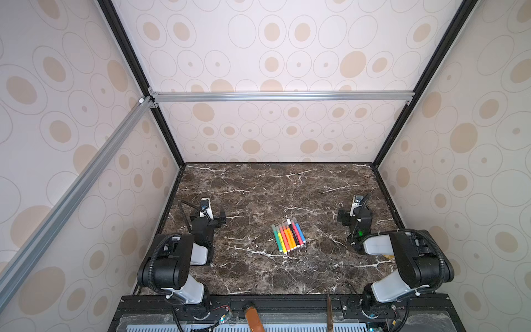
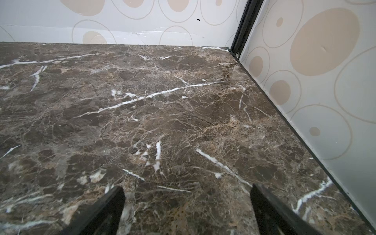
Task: Remove pen caps from pens
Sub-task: Pick up the pen from the center of the table.
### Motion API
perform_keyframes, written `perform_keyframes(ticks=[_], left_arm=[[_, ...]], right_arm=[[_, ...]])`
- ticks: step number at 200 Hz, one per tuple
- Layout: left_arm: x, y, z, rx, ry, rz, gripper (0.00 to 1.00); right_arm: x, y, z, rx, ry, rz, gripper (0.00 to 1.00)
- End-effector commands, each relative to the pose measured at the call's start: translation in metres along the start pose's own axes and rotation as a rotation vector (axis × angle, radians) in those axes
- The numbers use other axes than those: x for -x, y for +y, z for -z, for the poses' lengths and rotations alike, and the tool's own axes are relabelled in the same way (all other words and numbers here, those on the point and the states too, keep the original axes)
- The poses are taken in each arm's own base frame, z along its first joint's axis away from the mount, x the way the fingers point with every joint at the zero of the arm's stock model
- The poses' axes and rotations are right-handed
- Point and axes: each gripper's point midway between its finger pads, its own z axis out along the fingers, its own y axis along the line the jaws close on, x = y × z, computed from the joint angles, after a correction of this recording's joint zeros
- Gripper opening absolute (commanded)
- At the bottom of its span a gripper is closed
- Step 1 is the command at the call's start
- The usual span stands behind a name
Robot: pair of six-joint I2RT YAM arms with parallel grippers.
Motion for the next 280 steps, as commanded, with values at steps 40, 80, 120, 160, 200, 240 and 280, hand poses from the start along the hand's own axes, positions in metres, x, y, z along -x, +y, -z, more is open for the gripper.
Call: perform_keyframes(ticks=[40,80,120,160,200,240,280], left_arm=[[0.012,-0.001,-0.003,0.003,-0.034,-0.018,1.00],[0.012,-0.001,-0.003,0.002,-0.034,-0.019,1.00],[0.012,-0.001,-0.003,0.004,-0.034,-0.018,1.00],[0.012,-0.001,-0.003,0.002,-0.034,-0.018,1.00],[0.014,0.000,-0.001,0.010,-0.043,-0.018,1.00],[0.062,0.025,0.002,0.151,-0.018,0.086,1.00],[0.081,0.021,0.001,0.134,0.030,0.339,1.00]], right_arm=[[0.011,0.000,0.000,0.002,-0.027,-0.018,1.00],[0.011,0.000,0.000,0.002,-0.027,-0.018,1.00],[0.011,0.000,0.000,0.001,-0.026,-0.018,1.00],[0.011,0.000,0.000,0.002,-0.025,-0.015,1.00],[0.018,-0.004,0.006,-0.011,-0.051,-0.029,0.99],[0.044,-0.010,0.024,-0.041,-0.075,-0.017,0.98],[0.098,-0.010,0.051,0.016,-0.037,-0.329,1.00]])
